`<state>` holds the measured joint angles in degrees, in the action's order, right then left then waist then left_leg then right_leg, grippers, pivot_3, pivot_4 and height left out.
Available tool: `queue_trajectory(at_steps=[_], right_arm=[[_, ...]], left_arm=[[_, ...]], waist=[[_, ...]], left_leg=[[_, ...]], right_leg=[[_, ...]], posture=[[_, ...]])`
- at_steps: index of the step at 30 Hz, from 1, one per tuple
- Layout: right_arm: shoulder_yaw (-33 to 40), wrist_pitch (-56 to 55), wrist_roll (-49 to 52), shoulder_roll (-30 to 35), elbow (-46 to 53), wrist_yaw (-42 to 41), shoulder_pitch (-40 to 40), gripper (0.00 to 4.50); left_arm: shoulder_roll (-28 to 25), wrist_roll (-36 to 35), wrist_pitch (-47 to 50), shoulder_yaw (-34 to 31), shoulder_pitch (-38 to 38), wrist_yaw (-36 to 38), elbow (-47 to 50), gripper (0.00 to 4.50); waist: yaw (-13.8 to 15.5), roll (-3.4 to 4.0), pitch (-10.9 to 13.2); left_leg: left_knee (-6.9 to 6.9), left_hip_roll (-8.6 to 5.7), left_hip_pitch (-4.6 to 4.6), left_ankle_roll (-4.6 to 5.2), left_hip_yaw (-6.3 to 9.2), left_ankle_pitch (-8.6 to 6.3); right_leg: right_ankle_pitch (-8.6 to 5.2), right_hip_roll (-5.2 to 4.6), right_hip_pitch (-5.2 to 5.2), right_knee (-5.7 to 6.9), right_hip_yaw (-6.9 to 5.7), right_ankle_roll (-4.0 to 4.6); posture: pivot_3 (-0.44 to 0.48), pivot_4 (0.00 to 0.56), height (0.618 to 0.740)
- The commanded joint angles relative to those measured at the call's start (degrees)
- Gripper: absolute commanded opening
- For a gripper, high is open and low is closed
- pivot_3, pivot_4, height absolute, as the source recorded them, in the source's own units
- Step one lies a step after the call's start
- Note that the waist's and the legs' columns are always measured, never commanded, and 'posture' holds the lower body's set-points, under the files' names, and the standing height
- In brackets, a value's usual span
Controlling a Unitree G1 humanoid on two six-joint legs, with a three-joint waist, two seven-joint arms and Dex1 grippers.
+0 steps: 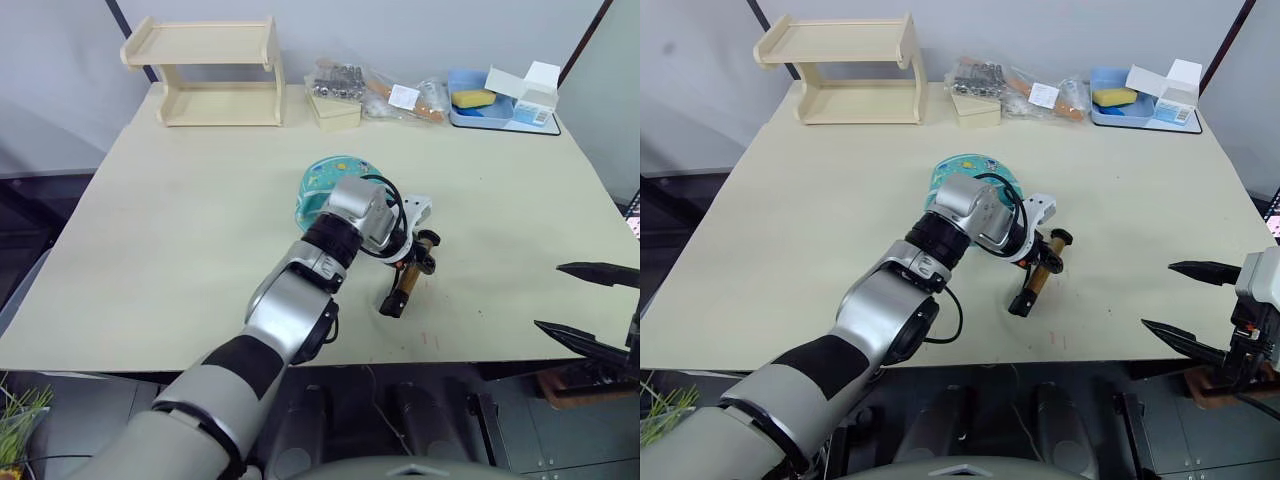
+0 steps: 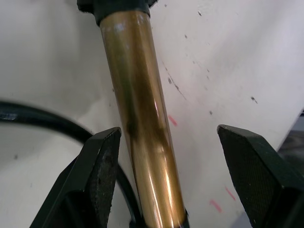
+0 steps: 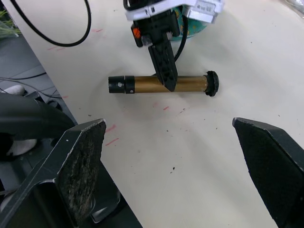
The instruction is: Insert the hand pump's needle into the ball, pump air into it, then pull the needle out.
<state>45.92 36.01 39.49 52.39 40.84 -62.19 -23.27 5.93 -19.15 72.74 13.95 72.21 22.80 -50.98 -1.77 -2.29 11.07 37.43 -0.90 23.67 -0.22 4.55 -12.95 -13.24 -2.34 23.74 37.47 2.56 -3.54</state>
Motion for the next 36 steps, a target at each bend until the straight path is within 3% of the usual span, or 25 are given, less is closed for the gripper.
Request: queue_trajectory(at_steps=[1, 8, 11, 14, 17, 21, 25, 28, 32, 36], right_arm=[[2.5, 0.1, 1.0, -0.8, 2.4, 1.0, -1.1, 4.50], [2.2, 0.1, 1.4, -1.4, 3.9, 2.4, -2.7, 4.50], [2.1, -0.1, 1.4, -1.4, 3.8, 2.7, -3.1, 4.50], [2.0, -0.4, 1.4, -1.4, 3.7, 2.8, -3.6, 4.50], [1.6, -0.6, 1.3, -1.4, 3.7, 3.1, -3.7, 4.50], [0.9, 0.4, 2.8, -1.5, 4.3, 4.9, -2.6, 4.50], [-1.6, 3.1, 6.2, -1.5, 4.8, 8.9, 0.3, 4.50], [-3.4, 5.4, 9.6, -1.9, 5.2, 12.6, 2.8, 4.50], [-5.9, 8.6, 14.1, -2.8, 4.9, 20.5, 7.5, 4.50], [-9.4, 12.1, 20.2, -4.0, 4.4, 29.4, 13.0, 4.50]], left_arm=[[3.1, 2.6, -5.1, -0.1, 1.2, 1.4, -3.9, 3.44], [6.1, 6.7, -12.5, -1.6, 1.6, 2.5, -12.0, 3.44], [6.5, 7.3, -13.0, -2.9, 2.3, 3.4, -14.1, 2.64], [5.9, 7.1, -11.6, -4.9, 3.0, 4.5, -14.6, 1.18], [4.4, 6.5, -9.1, -6.0, 3.4, 7.2, -13.0, 1.02], [-0.2, 3.2, -1.2, -5.1, 2.0, 15.7, -3.0, 1.02], [-7.4, -2.3, 5.0, -2.7, -4.6, 22.6, 17.3, 1.02], [-11.1, -5.3, 4.6, -3.4, -11.1, 23.6, 30.7, 1.02], [-12.2, -9.7, -6.4, -8.6, -21.4, 26.5, 43.1, 1.02], [-15.3, -3.5, -24.4, -4.1, -32.2, 25.4, 53.4, 1.02]], waist=[[0.1, 0.00, 0.0], [0.1, 0.00, 0.0], [0.2, 0.00, 0.0], [0.2, 0.00, 0.0], [0.2, 0.00, 0.0], [0.0, 0.02, 0.0], [-0.6, 0.04, 0.0], [-0.5, 0.13, 0.0], [0.0, 0.16, 0.0], [0.5, 0.17, -0.1]], left_leg=[[0.00, -0.01, 0.02, 0.01, 0.01, -0.01], [0.01, -0.02, 0.00, 0.08, -0.10, -0.04], [0.07, -0.04, 0.00, 0.10, -0.14, -0.04], [0.10, -0.06, 0.00, 0.11, -0.16, -0.04], [0.11, -0.06, 0.01, 0.11, -0.15, -0.04], [0.11, -0.07, 0.03, 0.11, -0.14, -0.04], [0.10, 0.05, 0.00, 0.10, -0.16, -0.04], [0.09, 0.13, -0.06, 0.10, -0.19, -0.04], [0.12, 0.10, -0.04, 0.12, -0.14, -0.03], [0.22, 0.08, -0.04, 0.13, -0.19, -0.03]], right_leg=[[0.00, 0.00, 0.00, -0.01, 0.00, 0.00], [0.04, -0.04, 0.00, -0.07, 0.07, -0.04], [0.08, -0.06, -0.02, -0.07, 0.09, -0.15], [0.11, -0.08, -0.02, -0.07, 0.11, -0.21], [0.11, -0.08, -0.01, -0.06, 0.10, -0.21], [0.13, -0.08, 0.00, -0.06, 0.10, -0.18], [0.24, -0.10, 0.04, 0.06, 0.14, 0.02], [0.25, -0.11, 0.09, 0.21, 0.24, 0.05], [0.26, -0.26, 0.10, 0.22, 0.30, 0.05], [0.27, -0.37, 0.11, 0.20, 0.43, 0.06]], posture=[[0.000, 0.150, 0.740], [0.000, 0.150, 0.740], [0.000, 0.150, 0.740], [0.000, 0.150, 0.740], [0.000, 0.150, 0.740], [0.000, 0.150, 0.740], [0.000, 0.150, 0.740], [0.000, 0.150, 0.740], [0.000, 0.150, 0.740], [0.000, 0.150, 0.740]])
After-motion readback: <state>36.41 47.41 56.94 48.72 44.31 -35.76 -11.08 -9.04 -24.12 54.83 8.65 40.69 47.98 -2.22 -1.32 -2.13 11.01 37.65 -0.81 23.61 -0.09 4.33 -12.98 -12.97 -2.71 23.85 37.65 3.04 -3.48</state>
